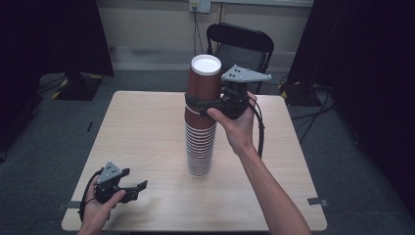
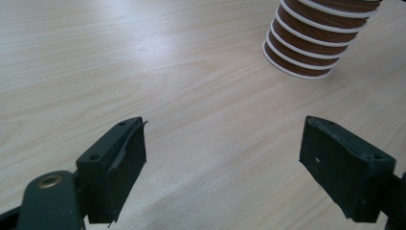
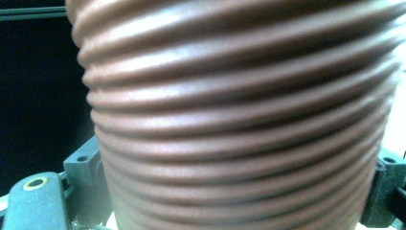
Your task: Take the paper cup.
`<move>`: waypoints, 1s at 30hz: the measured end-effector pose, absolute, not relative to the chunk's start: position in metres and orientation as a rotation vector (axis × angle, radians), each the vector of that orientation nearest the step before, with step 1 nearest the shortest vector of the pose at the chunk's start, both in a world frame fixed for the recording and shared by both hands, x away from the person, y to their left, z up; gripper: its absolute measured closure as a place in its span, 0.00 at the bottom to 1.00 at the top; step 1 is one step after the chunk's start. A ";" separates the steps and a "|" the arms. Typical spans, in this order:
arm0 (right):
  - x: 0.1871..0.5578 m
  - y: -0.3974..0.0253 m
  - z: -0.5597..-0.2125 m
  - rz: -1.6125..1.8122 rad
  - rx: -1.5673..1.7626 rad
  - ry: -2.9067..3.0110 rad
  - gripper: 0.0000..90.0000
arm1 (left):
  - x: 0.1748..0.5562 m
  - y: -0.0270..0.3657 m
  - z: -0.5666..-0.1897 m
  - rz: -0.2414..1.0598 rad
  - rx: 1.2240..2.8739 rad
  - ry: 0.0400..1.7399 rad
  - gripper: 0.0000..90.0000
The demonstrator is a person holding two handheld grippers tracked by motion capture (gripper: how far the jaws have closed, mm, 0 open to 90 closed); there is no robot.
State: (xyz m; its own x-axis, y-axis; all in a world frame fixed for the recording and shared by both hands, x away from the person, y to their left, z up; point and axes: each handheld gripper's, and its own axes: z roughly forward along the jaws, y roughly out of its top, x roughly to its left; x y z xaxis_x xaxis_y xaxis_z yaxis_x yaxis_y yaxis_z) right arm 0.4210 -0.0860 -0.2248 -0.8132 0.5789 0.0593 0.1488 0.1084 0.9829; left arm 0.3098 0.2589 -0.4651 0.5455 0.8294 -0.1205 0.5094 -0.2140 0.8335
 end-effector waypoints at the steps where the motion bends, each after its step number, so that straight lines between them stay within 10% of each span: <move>1: 0.421 -0.086 -0.225 1.754 0.713 2.052 0.12 | 0.310 0.259 -0.465 0.445 1.879 1.094 0.18; 30: 0.415 -0.093 -0.184 1.816 0.711 1.945 0.13 | 0.310 0.259 -0.465 0.458 1.885 1.089 0.18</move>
State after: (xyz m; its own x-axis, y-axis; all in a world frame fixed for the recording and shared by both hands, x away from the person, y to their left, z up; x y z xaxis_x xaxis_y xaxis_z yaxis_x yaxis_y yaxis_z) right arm 0.4152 -0.0928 -0.1838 -0.7977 0.6000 0.0612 0.1020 0.0343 0.9942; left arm 0.3097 0.2592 -0.4652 0.5468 0.8303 -0.1081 0.5035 -0.2230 0.8347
